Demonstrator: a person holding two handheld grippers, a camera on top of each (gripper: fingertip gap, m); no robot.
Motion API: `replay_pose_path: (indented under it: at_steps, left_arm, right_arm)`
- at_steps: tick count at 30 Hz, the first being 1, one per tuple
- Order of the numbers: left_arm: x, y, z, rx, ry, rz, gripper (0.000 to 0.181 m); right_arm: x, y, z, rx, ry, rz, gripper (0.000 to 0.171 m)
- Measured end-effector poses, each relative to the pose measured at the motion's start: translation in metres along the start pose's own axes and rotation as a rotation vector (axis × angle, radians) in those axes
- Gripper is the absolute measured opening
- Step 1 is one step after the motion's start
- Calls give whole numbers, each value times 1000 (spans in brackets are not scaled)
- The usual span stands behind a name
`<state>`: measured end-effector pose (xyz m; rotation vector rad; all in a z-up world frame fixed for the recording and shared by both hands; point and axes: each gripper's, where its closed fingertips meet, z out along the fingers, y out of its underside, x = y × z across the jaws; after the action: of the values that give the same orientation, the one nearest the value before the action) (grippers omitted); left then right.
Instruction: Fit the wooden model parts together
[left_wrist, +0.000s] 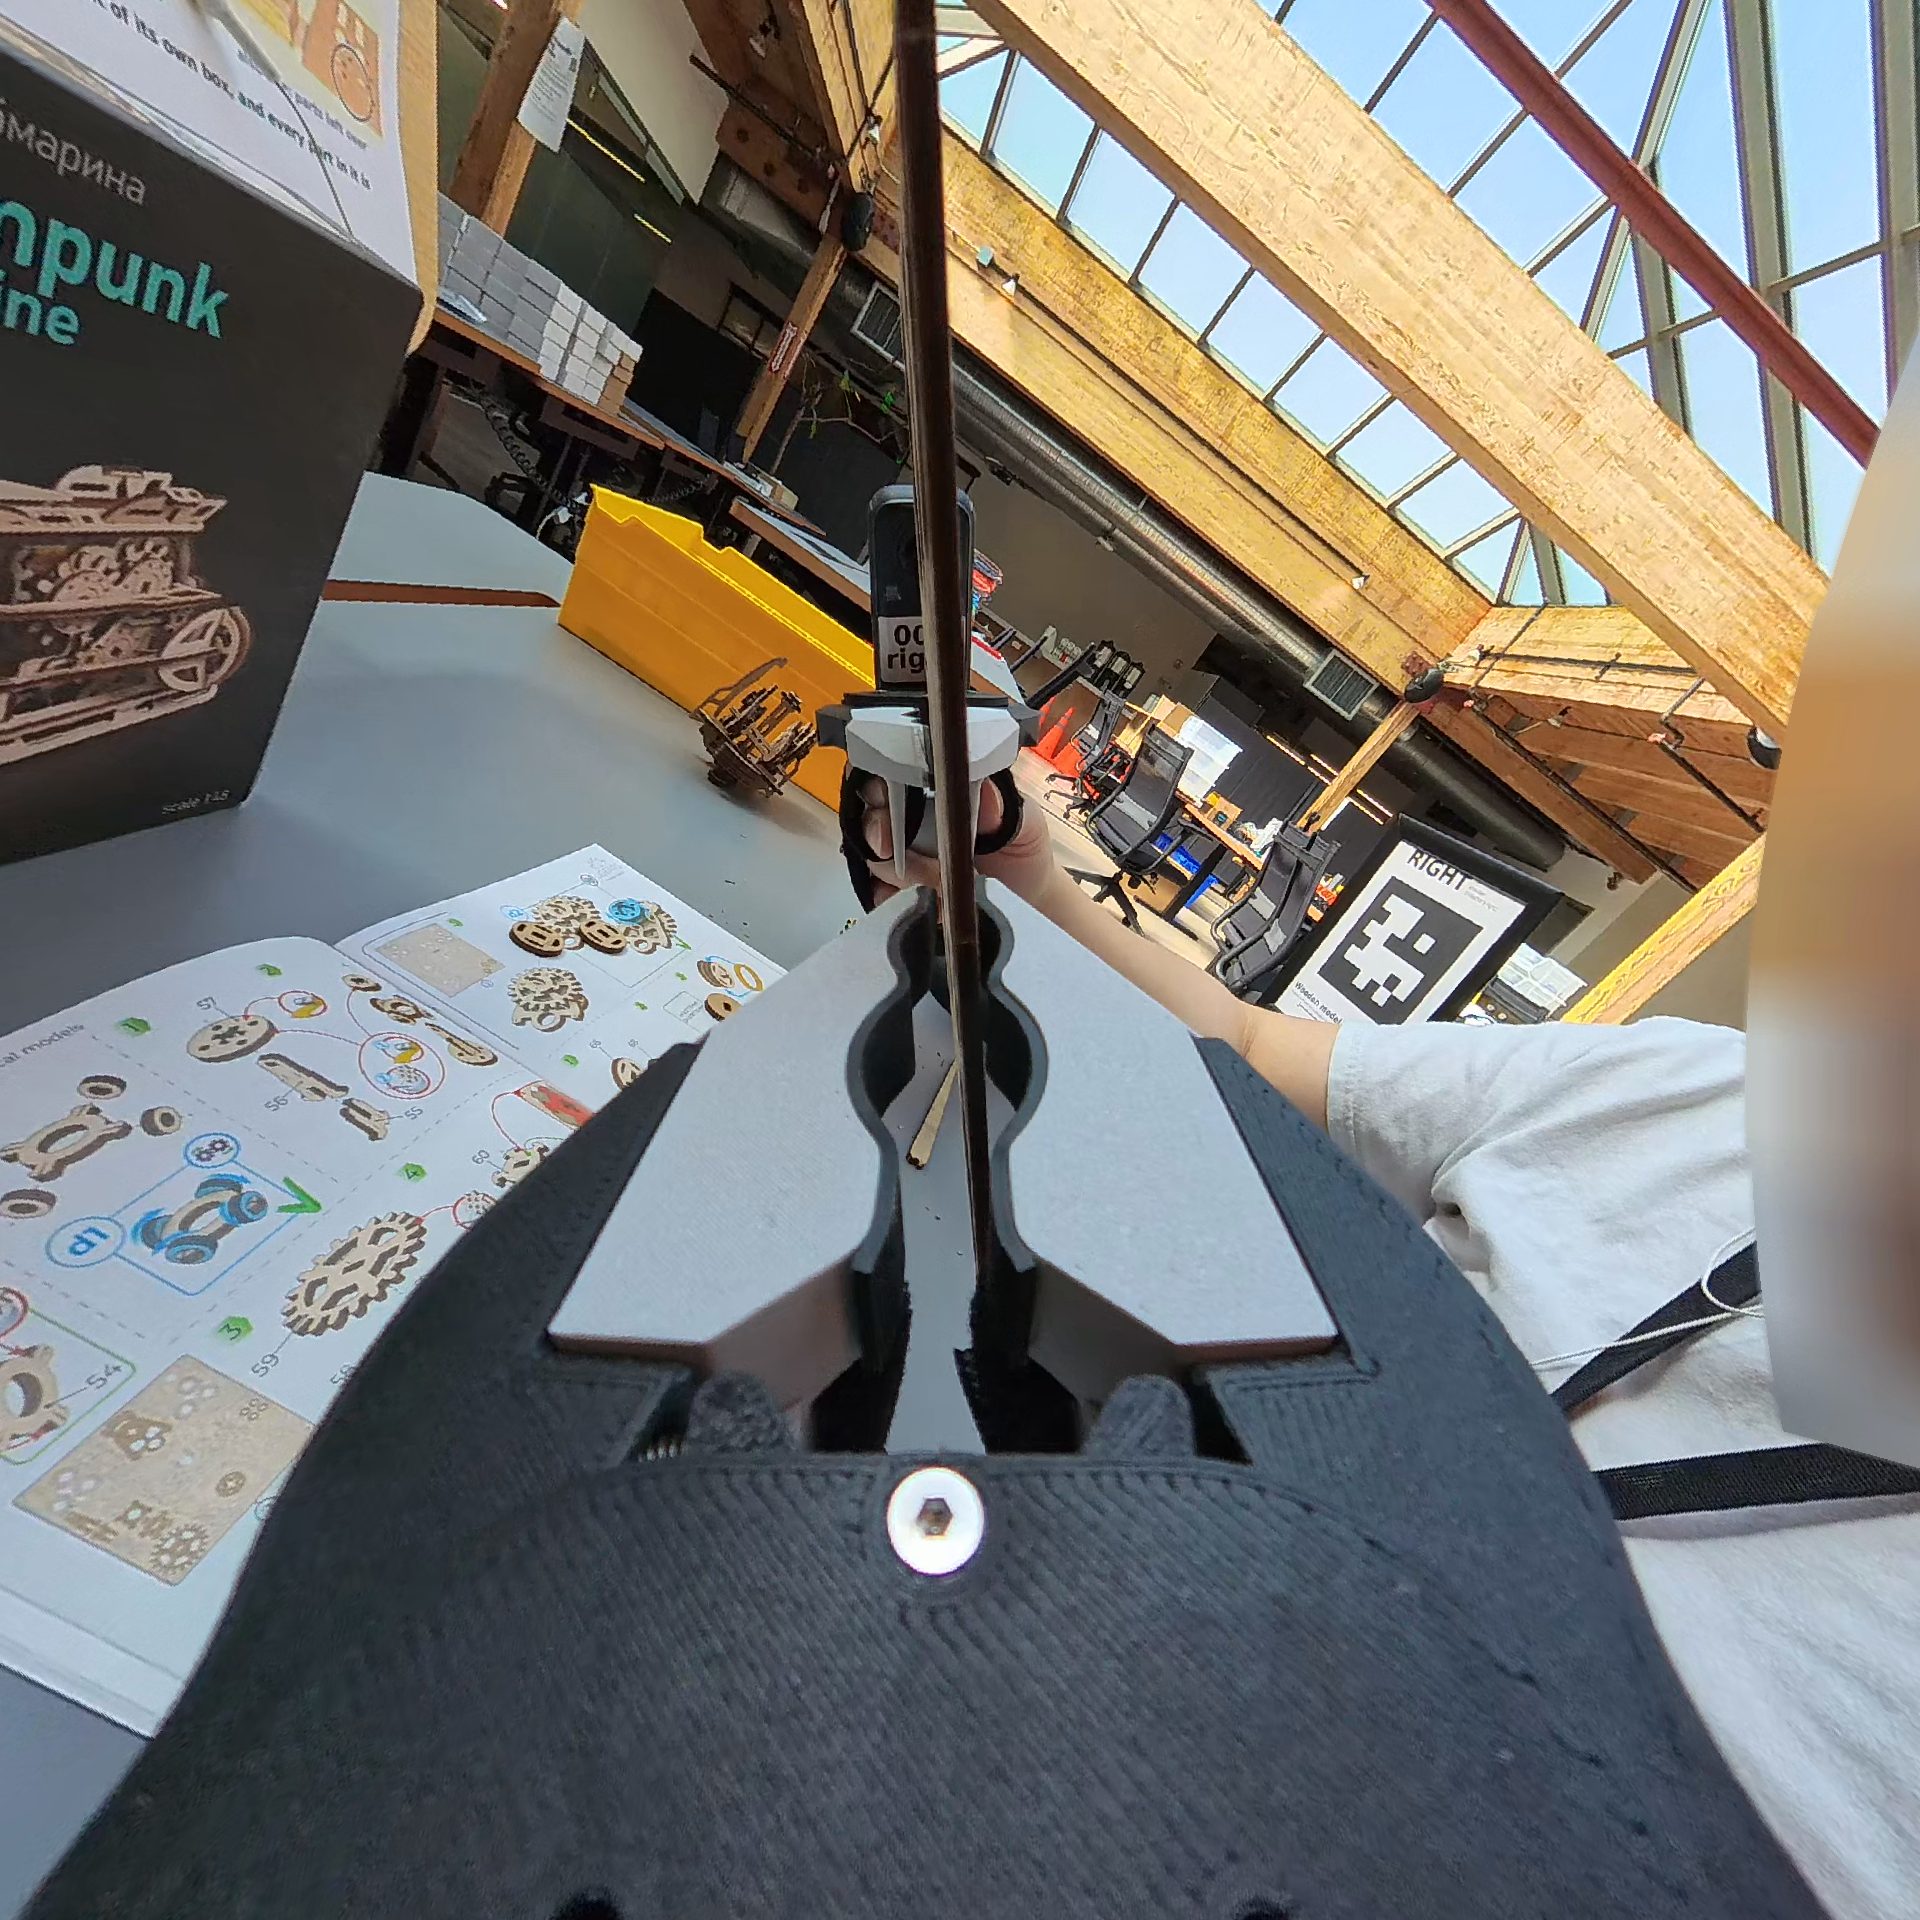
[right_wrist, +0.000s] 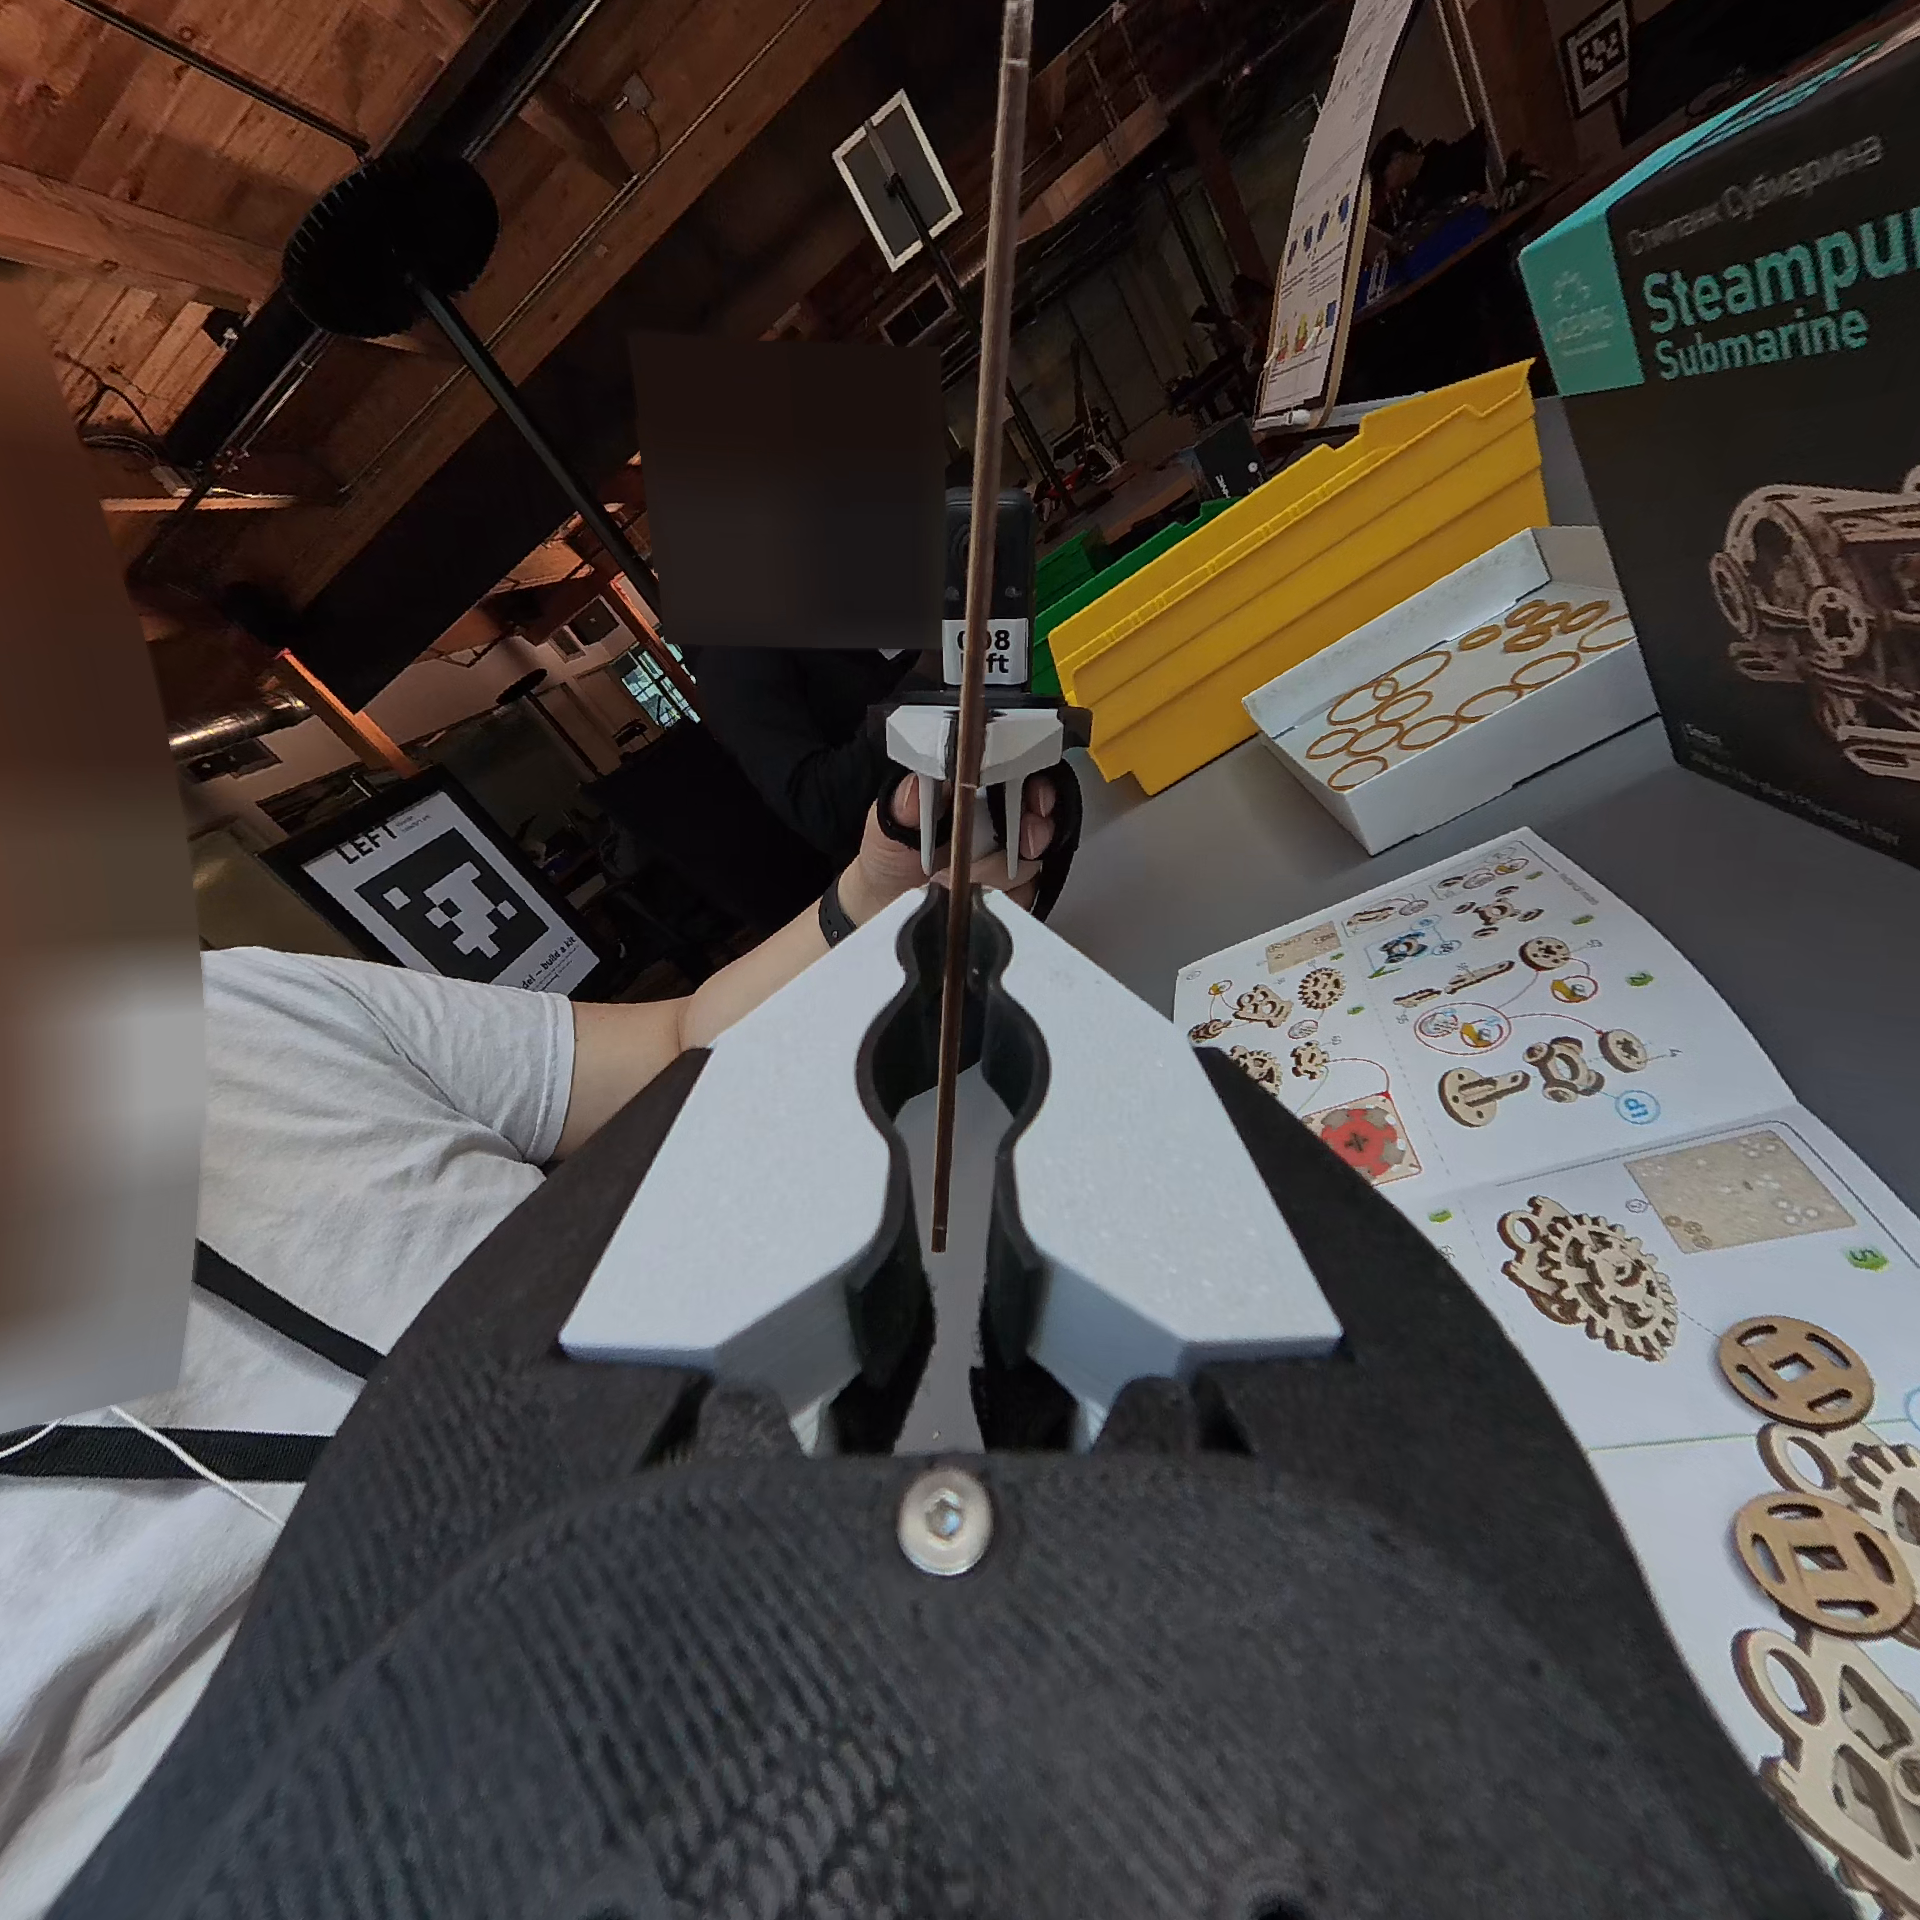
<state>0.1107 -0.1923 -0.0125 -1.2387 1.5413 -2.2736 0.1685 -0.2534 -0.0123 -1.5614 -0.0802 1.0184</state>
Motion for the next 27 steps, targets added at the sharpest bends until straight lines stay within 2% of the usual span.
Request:
replay_pose_path:
  at_steps: [6,14,19,23,27]
  left_arm:
    - [3,4,3,-22,16,4,3]
    - [2,29,15,-150,4,36,1]
    - [3,31,16,-173,-19,71,1]
    - [7,27,14,-163,-9,69,0]
    - [7,22,11,-141,-11,51,0]
  right_arm:
    - [0,1,1,-4,0,0,1]
    - [-1,2,4,-6,-3,4,1]
    - [0,1,3,17,-17,6,1]
    - [2,-7,-1,66,-8,-6,25]
    - [7,-26,-21,128,67,-103,31]
